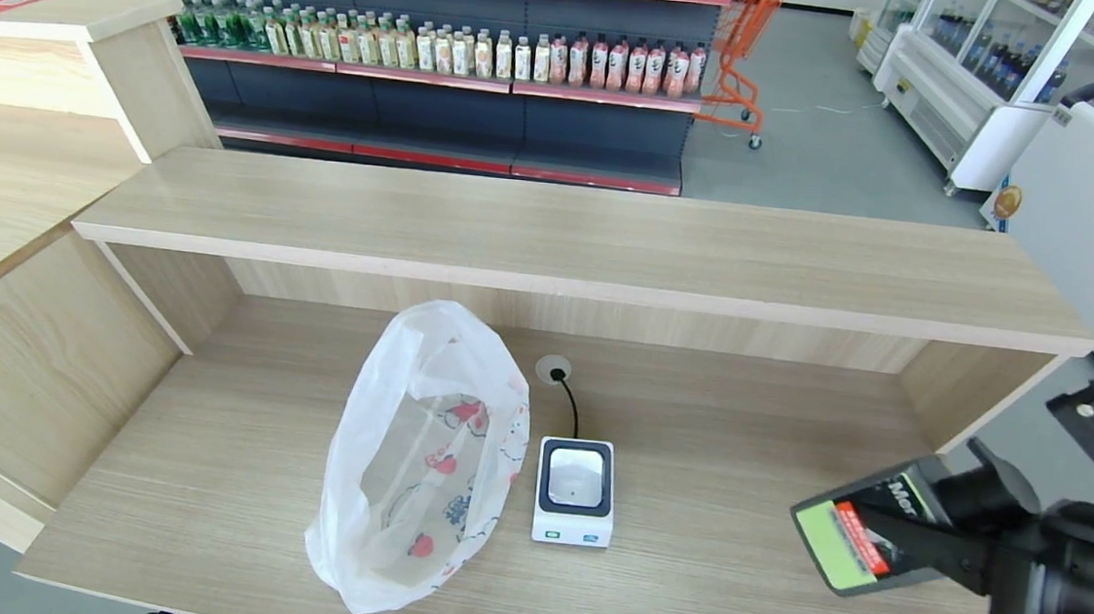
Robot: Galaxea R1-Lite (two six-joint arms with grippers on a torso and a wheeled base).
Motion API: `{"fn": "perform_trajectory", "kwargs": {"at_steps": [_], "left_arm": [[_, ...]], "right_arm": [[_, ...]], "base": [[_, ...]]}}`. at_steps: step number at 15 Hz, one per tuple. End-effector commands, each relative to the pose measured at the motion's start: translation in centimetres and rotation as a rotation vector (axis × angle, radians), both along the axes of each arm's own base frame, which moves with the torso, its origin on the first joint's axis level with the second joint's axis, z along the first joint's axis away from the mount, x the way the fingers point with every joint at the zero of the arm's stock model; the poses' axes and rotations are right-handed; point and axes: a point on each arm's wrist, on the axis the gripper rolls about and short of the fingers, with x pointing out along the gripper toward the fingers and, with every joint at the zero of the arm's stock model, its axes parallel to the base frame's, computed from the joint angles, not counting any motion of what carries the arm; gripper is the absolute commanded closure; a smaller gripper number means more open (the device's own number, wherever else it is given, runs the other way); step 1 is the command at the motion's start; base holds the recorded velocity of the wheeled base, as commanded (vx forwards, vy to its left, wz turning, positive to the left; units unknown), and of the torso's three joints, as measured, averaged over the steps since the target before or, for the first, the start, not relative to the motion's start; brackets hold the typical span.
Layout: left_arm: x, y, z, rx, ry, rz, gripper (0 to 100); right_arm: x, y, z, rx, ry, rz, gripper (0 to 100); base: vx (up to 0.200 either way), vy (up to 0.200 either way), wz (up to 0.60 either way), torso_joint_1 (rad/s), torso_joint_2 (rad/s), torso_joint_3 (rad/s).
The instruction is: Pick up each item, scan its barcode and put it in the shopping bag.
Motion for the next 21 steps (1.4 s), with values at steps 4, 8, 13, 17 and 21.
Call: {"fn": "perform_trajectory", "kwargs": {"at_steps": [4,8,13,17,21], "left_arm": [[0.0,0.0,0.0,-0.003,0.000,0.002,0],[0.0,0.0,0.0,0.012,0.000,0.002,0],[0.0,0.0,0.0,0.012,0.000,0.000,0],[0.0,0.0,0.0,0.012,0.000,0.000,0],[0.0,0.0,0.0,0.012,0.000,0.000,0]], "right_arm": [[-2.8,-1.1,1.9,0.138,-0.012,-0.038,100],[-0.1,0.1,1.4,0.136,0.081,-0.037,100],[7.8,3.3,-1.3,0.085,0.166,-0.050,100],[14.1,7.6,-4.7,0.060,0.171,-0.050,100],[16.4,12.1,-8.4,0.048,0.158,0.041,100]], "base": [[0.000,0.200,0.00,-0.001,0.00,0.004],[0.000,0.200,0.00,-0.002,-0.01,0.004],[0.000,0.000,0.00,0.000,0.00,0.000],[0.000,0.000,0.00,0.000,0.00,0.000],[0.000,0.000,0.00,0.000,0.00,0.000]]}}
